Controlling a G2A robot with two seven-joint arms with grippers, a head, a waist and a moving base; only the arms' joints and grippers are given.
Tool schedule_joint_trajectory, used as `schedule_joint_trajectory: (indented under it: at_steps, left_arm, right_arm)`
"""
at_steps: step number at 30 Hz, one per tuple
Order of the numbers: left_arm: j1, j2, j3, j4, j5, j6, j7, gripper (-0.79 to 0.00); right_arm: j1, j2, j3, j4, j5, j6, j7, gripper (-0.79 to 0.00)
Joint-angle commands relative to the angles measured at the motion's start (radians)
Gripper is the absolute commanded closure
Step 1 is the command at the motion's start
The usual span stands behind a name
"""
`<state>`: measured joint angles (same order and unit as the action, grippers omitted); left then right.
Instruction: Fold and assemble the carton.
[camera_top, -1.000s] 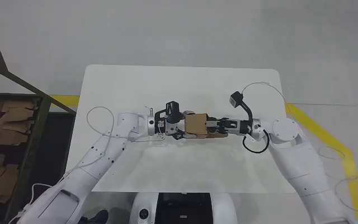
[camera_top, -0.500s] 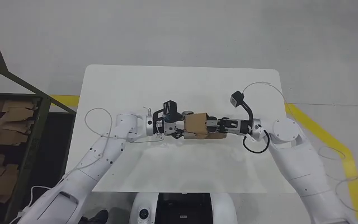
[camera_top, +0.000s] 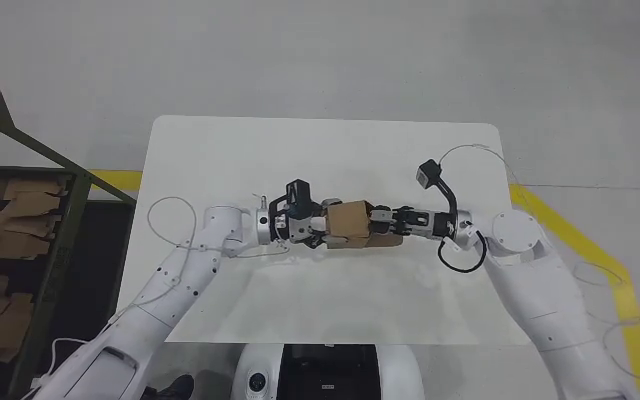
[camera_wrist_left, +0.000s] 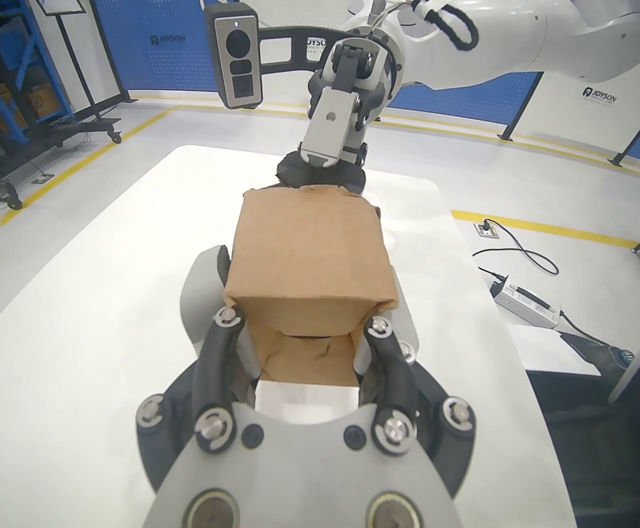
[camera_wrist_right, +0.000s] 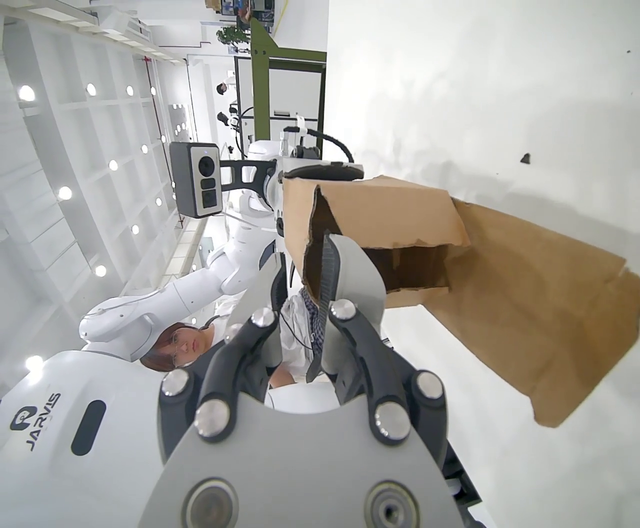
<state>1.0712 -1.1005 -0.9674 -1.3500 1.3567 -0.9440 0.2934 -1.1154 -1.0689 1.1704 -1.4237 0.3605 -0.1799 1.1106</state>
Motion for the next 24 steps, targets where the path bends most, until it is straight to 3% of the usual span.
schedule_joint_trajectory:
  at_steps: [1,13,24]
  left_arm:
    - [0.004,0.002,-0.006,0.001,0.0,0.0,0.003,-0.351]
    - [0.042,0.016,-0.06,-0.034,-0.015,-0.001,0.047,-0.351]
    - [0.063,0.02,-0.083,-0.077,-0.039,0.0,0.081,-0.351]
  right_arm:
    - [-0.003,0.003,0.018,0.006,0.007,-0.004,-0.004,-0.135]
    - [-0.061,0.031,0.146,0.126,-0.043,0.02,-0.114,-0.099]
    - [-0.004,0.0,0.009,0.227,-0.016,0.018,-0.037,-0.095]
